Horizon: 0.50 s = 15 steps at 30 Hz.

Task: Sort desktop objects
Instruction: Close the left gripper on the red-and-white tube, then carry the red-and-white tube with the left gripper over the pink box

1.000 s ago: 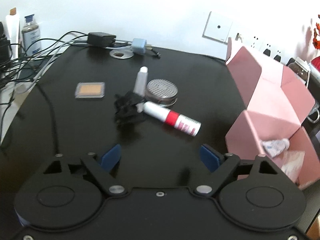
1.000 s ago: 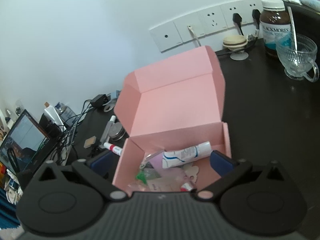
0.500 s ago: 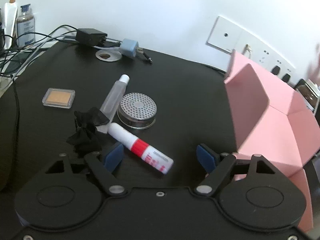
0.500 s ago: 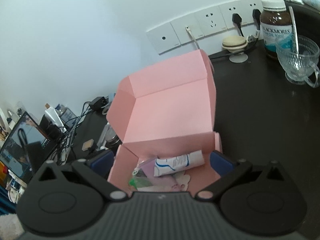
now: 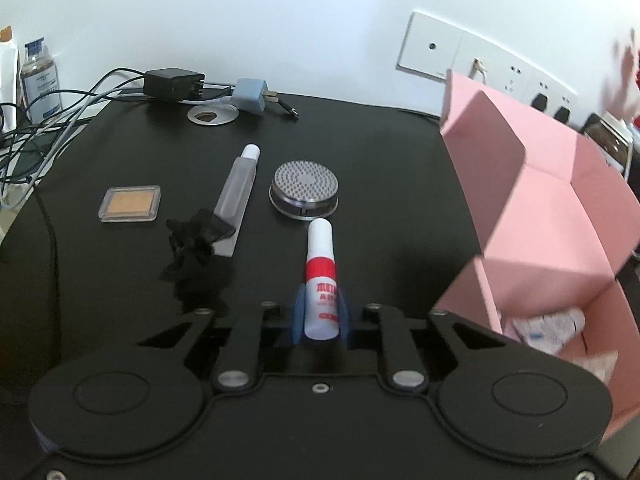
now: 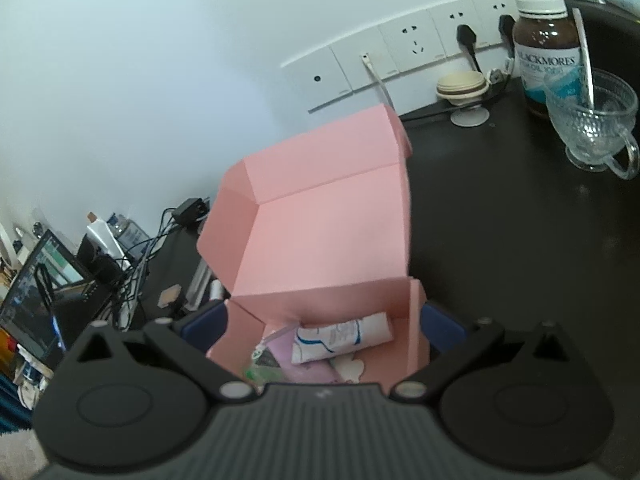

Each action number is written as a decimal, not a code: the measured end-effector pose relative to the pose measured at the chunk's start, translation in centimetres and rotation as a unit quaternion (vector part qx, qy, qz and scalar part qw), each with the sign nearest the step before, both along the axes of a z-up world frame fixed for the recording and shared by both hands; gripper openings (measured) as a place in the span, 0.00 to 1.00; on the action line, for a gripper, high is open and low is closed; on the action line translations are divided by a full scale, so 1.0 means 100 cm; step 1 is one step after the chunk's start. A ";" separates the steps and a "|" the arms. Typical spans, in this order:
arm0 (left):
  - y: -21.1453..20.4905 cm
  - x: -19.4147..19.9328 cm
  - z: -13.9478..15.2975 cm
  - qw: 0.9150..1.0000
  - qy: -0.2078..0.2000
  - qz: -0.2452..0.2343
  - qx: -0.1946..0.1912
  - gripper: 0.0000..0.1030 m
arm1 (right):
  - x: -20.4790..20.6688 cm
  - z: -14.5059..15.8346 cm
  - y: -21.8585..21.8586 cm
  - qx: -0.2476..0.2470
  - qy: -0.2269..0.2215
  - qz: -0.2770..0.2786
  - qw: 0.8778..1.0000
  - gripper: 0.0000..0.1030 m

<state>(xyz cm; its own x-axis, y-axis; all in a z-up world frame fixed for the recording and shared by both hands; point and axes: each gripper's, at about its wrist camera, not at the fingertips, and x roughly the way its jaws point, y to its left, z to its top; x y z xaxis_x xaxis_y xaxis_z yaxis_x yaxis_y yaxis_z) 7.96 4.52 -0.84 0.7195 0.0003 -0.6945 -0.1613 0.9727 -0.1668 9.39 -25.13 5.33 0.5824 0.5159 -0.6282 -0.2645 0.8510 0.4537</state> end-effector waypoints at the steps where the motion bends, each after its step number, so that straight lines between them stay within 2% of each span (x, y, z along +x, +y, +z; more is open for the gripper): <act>1: -0.001 -0.004 0.000 1.000 0.000 -0.003 0.003 0.17 | 0.001 0.001 0.002 0.000 -0.002 0.003 1.000 0.99; 10: -0.010 -0.047 0.000 1.000 0.002 -0.027 0.016 0.17 | 0.001 0.005 0.013 -0.001 -0.008 0.024 1.000 0.99; 15: -0.014 -0.064 0.001 1.000 0.008 -0.027 0.008 0.17 | -0.001 0.005 0.012 -0.001 -0.007 0.019 1.000 0.99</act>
<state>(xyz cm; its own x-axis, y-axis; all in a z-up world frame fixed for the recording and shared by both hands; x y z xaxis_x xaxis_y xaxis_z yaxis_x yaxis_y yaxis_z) 1.60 3.13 -0.77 0.7072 -0.0265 -0.7065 -0.1120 0.9825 -0.1489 9.31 -23.90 5.88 0.5710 0.5362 -0.6217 -0.3021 0.8413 0.4482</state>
